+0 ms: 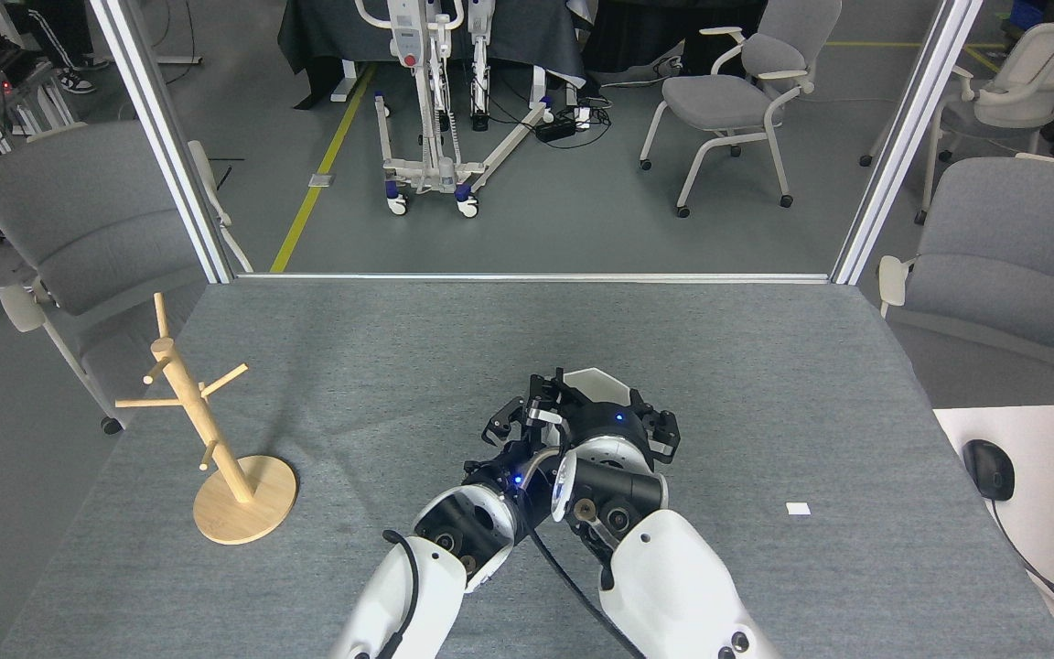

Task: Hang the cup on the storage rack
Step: 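Grasp the cup with the left gripper and open the right gripper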

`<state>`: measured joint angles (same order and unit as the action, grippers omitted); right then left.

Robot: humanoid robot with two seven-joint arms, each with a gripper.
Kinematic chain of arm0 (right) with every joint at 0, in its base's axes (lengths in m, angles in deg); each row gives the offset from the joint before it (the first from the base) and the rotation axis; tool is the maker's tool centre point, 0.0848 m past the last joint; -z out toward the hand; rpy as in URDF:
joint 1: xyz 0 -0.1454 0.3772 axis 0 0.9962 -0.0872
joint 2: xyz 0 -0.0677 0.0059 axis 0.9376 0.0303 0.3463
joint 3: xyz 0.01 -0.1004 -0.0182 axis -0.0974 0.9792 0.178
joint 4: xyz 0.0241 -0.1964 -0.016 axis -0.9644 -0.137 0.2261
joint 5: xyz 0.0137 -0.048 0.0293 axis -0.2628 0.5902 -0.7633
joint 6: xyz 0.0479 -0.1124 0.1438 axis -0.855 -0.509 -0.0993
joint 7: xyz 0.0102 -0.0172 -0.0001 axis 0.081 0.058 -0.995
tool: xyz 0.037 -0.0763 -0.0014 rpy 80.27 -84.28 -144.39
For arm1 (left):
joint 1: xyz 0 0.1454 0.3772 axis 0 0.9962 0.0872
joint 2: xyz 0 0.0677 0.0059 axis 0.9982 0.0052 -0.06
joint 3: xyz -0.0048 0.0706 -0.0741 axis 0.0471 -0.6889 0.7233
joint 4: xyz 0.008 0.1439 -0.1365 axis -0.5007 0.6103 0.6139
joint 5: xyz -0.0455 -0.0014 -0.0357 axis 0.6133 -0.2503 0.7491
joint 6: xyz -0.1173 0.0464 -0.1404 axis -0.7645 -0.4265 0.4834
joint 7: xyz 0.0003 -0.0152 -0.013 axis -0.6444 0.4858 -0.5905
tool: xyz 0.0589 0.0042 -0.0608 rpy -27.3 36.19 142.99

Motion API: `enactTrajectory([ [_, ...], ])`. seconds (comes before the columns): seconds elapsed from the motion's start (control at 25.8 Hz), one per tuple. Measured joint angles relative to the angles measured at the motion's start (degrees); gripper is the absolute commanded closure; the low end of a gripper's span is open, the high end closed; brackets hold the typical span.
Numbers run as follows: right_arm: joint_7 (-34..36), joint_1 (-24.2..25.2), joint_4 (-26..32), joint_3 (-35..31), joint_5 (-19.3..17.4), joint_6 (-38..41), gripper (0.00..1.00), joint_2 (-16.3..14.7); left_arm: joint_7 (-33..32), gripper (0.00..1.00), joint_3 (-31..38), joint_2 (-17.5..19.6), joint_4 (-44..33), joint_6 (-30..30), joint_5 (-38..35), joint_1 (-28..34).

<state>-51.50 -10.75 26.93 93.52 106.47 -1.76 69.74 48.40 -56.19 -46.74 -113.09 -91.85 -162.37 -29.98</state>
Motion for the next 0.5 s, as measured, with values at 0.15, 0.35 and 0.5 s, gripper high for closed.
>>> enactTrajectory([
  [0.15,0.13,1.26,-0.09,-0.21,1.59,-0.23,1.00,1.21,-1.95,1.00,0.23,0.01,-0.05,-0.73,0.80,0.01],
  [0.35,-0.88,1.66,-0.18,-1.18,2.17,-0.45,1.00,1.92,-2.61,1.00,0.36,0.12,-0.05,-1.60,1.09,0.01],
  [0.5,-0.89,1.67,-1.10,-1.18,2.14,-0.45,0.76,2.07,-3.15,1.00,0.46,0.17,0.15,-1.90,1.17,0.02],
])
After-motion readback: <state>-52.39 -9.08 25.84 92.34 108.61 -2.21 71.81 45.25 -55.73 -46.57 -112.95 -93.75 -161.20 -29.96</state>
